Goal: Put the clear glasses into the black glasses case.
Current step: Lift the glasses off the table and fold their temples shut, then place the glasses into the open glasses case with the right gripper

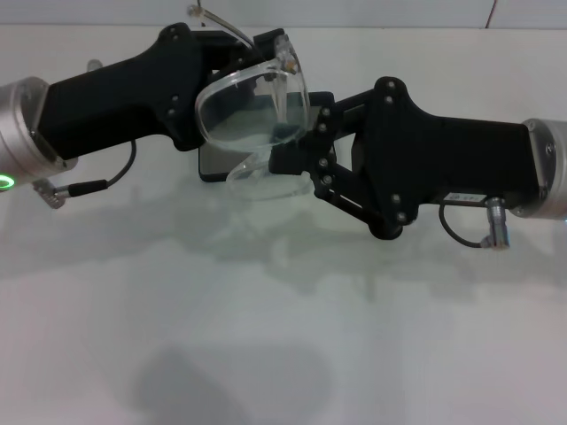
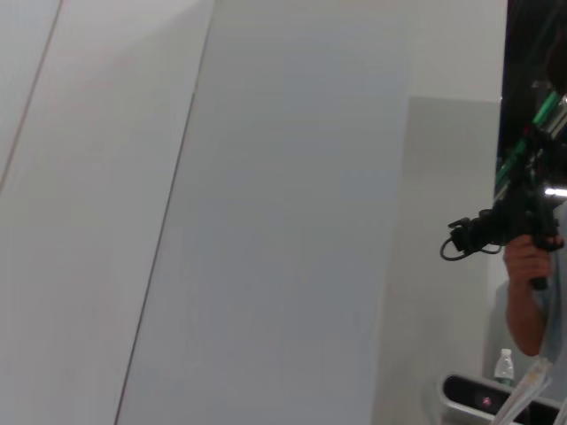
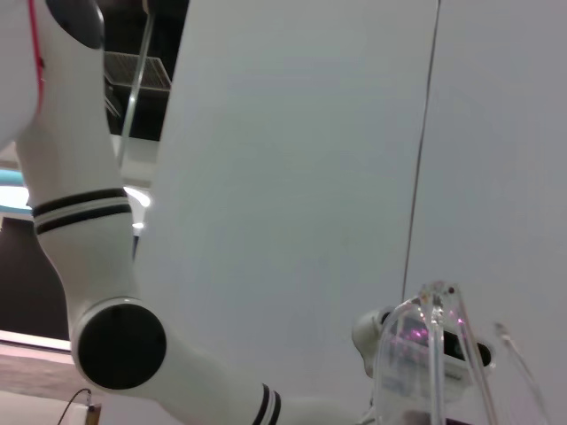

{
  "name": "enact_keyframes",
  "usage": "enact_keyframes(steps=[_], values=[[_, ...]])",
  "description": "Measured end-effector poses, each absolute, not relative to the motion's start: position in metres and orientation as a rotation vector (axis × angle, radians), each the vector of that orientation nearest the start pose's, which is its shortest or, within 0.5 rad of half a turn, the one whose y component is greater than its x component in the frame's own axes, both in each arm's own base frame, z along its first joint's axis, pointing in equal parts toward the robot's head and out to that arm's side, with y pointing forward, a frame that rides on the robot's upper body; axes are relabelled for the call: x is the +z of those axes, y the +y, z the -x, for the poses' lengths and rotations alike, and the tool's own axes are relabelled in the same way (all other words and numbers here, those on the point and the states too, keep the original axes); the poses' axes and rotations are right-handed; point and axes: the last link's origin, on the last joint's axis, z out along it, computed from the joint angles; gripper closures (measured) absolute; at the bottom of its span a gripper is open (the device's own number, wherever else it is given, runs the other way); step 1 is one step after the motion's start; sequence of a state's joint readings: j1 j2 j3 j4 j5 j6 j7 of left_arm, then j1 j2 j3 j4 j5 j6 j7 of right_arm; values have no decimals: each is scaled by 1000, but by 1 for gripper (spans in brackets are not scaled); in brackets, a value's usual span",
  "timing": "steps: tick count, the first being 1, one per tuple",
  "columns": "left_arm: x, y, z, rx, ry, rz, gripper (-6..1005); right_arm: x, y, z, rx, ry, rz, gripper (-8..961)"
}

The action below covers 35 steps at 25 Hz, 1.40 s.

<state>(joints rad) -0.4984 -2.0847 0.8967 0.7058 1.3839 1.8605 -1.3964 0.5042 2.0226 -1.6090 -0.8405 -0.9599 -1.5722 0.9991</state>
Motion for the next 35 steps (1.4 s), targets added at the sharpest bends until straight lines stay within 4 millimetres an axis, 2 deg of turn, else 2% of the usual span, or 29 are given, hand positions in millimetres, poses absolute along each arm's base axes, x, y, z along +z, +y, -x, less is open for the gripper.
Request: enact_keyframes(steps=[10,27,31,35], values=[[37,307,168,-1529,-240,2705,948,-21,304,-115,1416,-317,2711,883],[44,312,177,-1516,-246,2615,944,-20,306,-109,1428,-342,2714,883],[51,319,201,-1375,-280,2519,943,-17,309,-108,1421,-267,2757,884],[68,312,244,-1225,-412,2431,942,3,325,-107,1309,-155,2821,884]])
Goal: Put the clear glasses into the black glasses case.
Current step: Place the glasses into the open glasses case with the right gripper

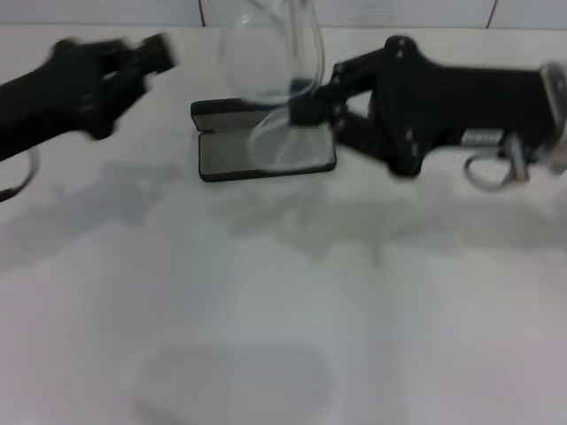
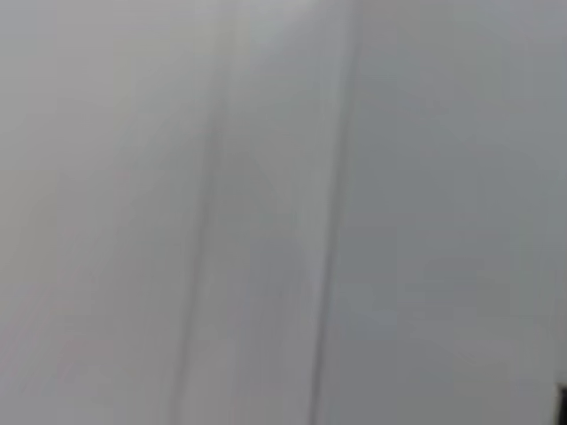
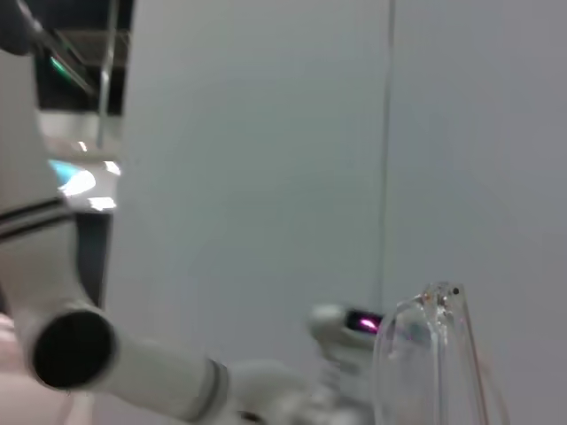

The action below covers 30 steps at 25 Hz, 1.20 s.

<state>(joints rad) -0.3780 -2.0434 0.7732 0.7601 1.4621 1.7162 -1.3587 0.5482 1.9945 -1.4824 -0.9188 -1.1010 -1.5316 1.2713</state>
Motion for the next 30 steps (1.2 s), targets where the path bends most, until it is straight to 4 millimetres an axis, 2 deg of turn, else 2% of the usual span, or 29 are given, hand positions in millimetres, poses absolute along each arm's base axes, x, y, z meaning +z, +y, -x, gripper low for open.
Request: enact_keyframes(steps=[4,7,12,14,16,17,24,30], values=[[79,295,263,-1135,-440,2434,941,28,354,-103,981,30,2920,884],[79,287,266,-1067,-431,2484,940,37,375,-89,660,128,3024,884],[69,277,267,-1004,-440,2571,939,23,404,-63,74,163,3061,884],[65,277,267,-1001,-449,2582,939,13,410,-49,-115,140,3053,884],[63,275,267,-1002,-458,2585,938,10,411,-46,-172,135,3046,884],[62,275,267,-1002,-461,2585,938,-4,414,-32,-303,86,3027,884],[54,274,265,-1001,-469,2603,936,-30,419,-17,-515,-116,2969,884],[55,275,265,-1001,-468,2603,935,-46,422,-21,-495,-268,2928,884]])
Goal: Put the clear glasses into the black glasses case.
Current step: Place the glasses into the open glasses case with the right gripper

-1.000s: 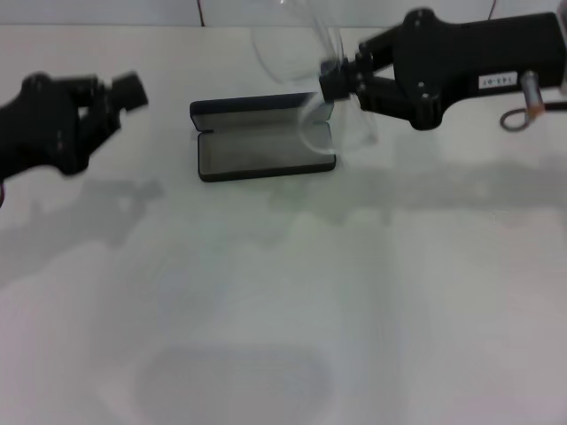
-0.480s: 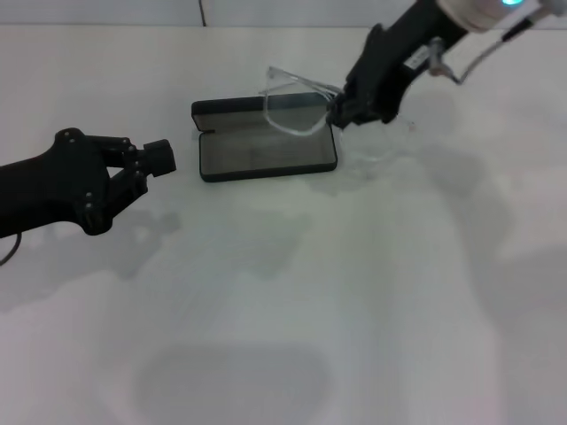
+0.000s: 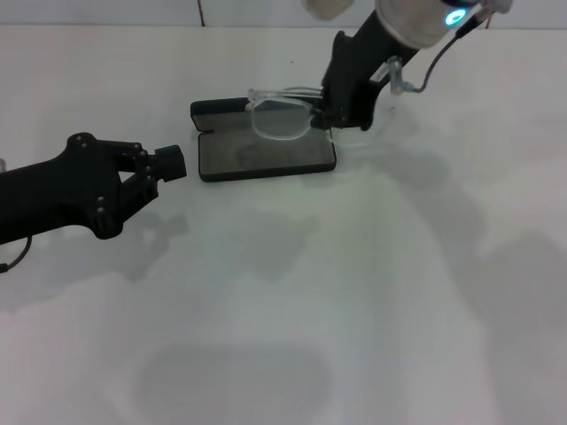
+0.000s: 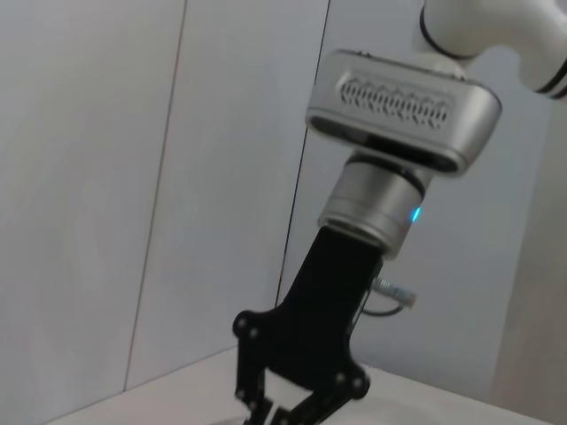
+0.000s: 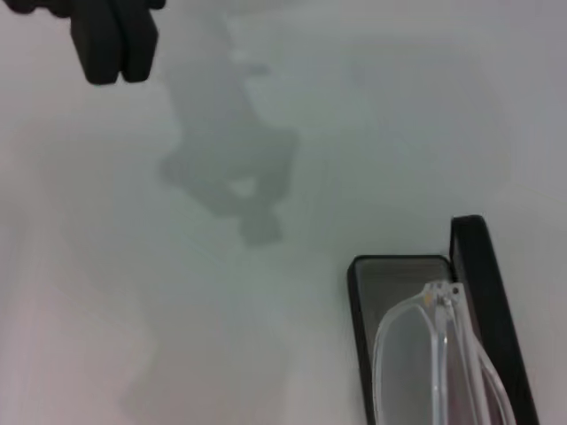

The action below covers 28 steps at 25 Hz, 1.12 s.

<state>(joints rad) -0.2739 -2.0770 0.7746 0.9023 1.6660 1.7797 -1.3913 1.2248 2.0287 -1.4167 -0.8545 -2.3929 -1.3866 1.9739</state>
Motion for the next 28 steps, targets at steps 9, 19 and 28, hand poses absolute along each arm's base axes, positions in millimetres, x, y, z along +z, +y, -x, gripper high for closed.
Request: enact_keyframes(steps=[9,19,28], values=[[55,280,261,-1005,-452,2608,933,-75,425,-35,-544,-335,2875,884],[56,285,255,-1008,-437,2618,930,-90,425,-36,-567,-414,2816,883],[56,285,255,-1009,-451,2622,928,-102,426,-36,-552,-457,2786,883]])
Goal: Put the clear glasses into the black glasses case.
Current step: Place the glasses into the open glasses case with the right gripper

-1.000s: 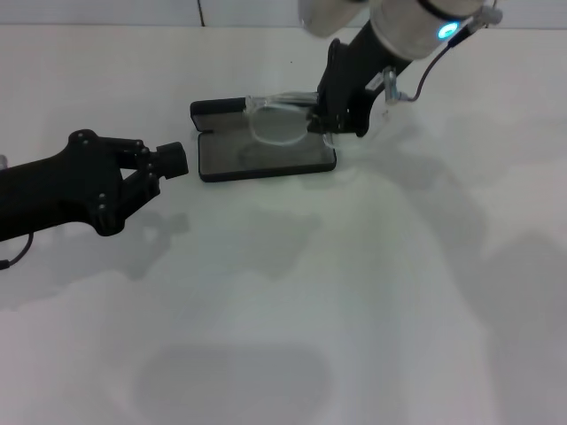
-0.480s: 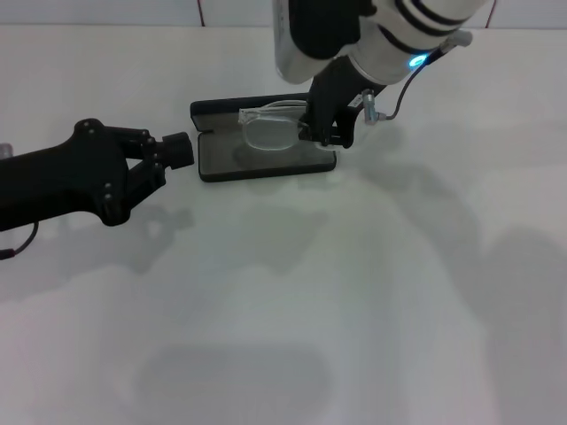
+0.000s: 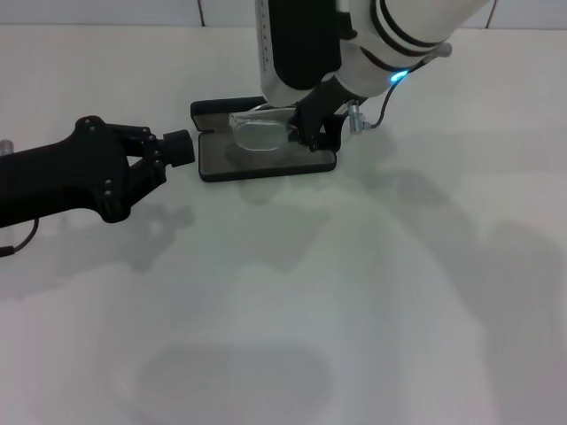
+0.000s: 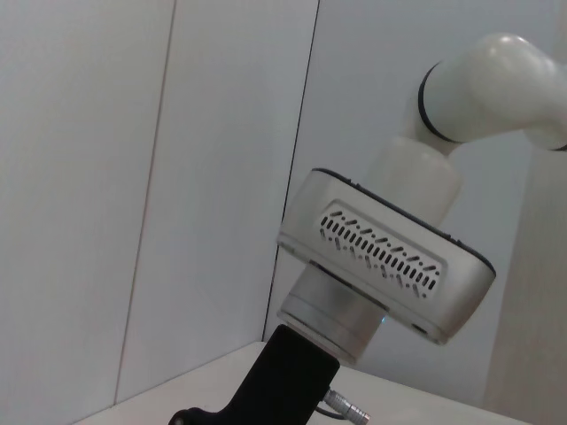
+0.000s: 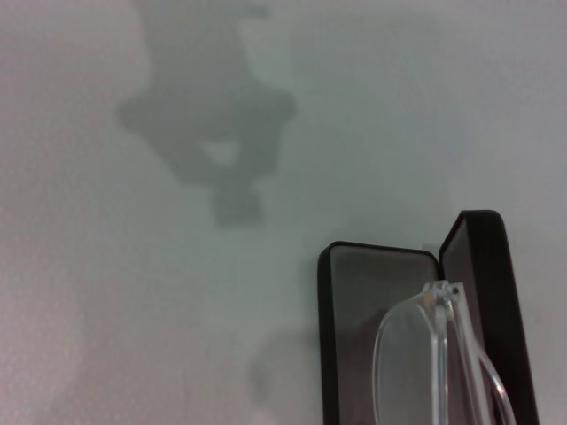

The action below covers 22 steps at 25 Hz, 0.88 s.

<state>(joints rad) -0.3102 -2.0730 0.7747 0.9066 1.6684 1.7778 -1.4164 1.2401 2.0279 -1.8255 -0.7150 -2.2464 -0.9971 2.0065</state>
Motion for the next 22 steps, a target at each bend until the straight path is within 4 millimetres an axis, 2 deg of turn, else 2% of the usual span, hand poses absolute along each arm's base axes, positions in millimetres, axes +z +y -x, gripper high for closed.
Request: enact_keyframes(steps=[22], values=[[56,286,253,-1018,-441,2619,923,-119,422,-47,-518,-489,2771,883]])
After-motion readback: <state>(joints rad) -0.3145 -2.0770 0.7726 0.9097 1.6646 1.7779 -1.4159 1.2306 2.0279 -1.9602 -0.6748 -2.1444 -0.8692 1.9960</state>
